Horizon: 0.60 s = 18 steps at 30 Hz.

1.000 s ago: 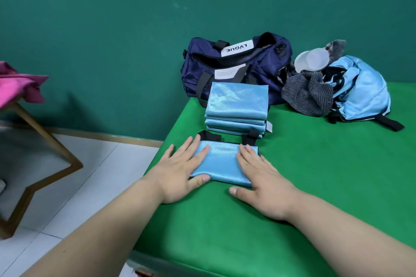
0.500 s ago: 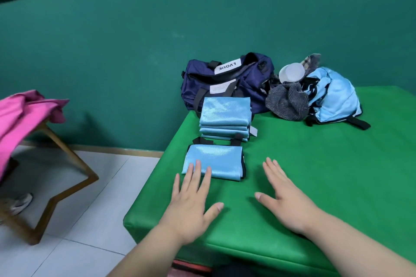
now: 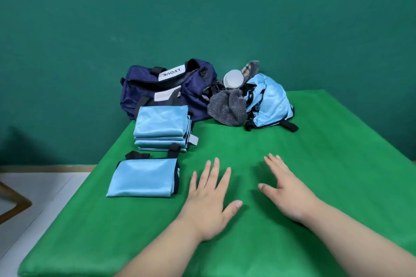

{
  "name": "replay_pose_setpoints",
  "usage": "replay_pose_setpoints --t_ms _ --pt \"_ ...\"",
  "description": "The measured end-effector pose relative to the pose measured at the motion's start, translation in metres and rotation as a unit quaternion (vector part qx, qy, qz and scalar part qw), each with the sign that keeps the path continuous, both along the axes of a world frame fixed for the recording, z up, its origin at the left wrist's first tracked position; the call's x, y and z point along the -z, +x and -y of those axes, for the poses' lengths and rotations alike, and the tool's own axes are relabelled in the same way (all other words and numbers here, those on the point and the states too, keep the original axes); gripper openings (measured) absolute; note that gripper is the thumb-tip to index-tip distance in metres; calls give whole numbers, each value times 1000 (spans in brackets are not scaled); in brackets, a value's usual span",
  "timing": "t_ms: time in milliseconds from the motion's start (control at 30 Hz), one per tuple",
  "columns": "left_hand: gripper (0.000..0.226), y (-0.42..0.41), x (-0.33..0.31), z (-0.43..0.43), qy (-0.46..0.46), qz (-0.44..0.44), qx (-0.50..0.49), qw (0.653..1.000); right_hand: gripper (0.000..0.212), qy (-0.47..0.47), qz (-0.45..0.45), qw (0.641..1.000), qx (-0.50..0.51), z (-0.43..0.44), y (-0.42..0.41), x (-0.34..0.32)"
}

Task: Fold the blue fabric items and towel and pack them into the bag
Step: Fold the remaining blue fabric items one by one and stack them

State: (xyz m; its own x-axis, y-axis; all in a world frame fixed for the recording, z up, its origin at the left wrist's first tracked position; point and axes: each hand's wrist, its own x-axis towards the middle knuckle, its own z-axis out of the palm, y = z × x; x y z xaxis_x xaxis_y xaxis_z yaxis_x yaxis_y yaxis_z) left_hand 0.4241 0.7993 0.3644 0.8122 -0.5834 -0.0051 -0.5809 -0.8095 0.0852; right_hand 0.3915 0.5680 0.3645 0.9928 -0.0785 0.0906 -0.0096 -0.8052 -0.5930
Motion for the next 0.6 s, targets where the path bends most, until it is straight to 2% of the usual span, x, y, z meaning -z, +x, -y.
replay_pose_setpoints --t_ms 267,400,600 --pt "89 65 11 95 -78 32 -10 996 69 -48 5 997 54 78 53 -17" --pt "84 97 9 146 -131 56 -3 990 59 -38 39 993 101 110 92 -33" --pt "83 114 14 159 -175 52 -25 983 59 -110 37 982 147 144 160 -34"
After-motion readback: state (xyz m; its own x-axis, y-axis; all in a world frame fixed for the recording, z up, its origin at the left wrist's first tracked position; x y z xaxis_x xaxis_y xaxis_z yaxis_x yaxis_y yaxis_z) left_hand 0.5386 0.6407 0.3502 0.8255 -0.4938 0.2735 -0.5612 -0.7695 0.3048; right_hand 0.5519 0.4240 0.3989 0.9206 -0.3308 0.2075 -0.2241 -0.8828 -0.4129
